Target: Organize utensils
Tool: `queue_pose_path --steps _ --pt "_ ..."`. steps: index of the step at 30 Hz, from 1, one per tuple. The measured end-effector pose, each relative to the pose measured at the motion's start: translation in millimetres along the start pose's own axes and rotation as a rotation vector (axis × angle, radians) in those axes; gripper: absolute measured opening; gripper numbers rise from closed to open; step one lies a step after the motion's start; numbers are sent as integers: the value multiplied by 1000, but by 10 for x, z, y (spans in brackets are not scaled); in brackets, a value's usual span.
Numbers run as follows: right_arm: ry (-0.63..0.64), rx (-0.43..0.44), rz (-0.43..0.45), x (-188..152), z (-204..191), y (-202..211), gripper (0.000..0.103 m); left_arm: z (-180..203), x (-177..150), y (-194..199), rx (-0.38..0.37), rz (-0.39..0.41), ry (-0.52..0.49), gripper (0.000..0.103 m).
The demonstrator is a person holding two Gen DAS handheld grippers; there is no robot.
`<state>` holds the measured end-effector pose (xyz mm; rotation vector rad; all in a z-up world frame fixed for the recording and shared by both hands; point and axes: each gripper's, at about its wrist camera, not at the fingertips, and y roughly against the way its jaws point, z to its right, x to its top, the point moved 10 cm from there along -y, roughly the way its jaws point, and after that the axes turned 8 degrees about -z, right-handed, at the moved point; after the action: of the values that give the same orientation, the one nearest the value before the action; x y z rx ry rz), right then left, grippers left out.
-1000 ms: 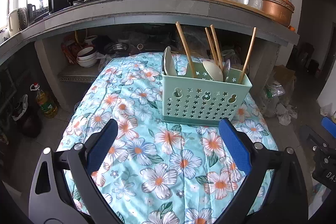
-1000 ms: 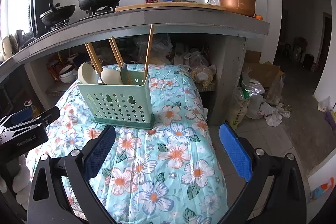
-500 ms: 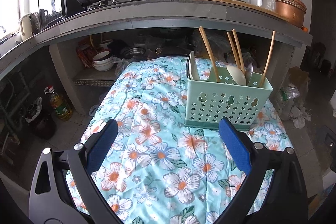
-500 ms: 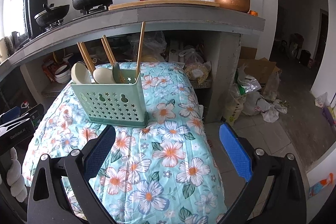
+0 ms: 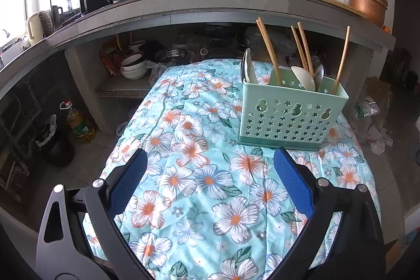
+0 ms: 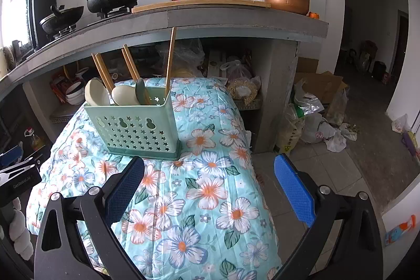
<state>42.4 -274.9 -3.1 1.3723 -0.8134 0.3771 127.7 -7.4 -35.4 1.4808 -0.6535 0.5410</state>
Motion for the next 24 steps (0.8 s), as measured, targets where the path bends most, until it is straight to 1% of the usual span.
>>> queue_pose_path --steps 11,24 --pt "14 9 -2 -10 -42 -9 96 18 29 57 6 19 -6 93" --pt "26 17 -6 -26 -85 -12 96 45 24 74 2 14 -14 93"
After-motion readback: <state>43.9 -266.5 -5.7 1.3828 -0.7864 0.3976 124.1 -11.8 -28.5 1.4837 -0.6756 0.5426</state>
